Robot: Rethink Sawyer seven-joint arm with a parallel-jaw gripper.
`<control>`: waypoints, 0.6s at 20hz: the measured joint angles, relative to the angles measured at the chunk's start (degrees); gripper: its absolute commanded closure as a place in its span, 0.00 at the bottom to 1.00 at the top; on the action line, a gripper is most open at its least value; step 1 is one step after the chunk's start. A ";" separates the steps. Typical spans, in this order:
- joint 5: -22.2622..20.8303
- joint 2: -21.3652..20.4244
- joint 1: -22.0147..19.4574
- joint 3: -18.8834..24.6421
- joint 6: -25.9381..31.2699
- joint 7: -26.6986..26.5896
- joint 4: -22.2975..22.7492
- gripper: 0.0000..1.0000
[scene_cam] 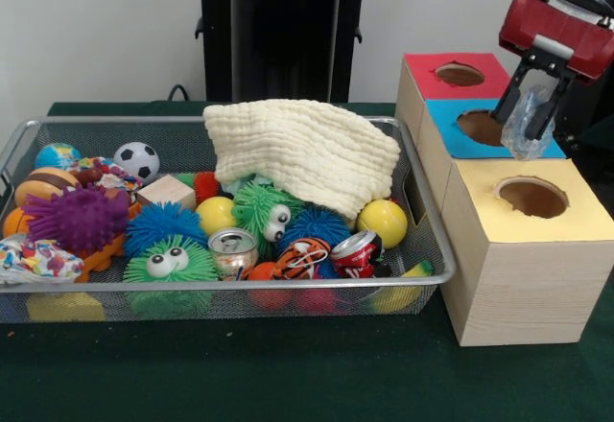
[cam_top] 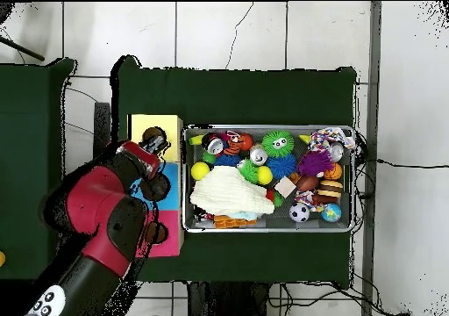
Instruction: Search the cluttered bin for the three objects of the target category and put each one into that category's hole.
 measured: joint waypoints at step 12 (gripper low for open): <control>3.58 0.01 2.36 0.00 -1.00 0.01 2.67 1.00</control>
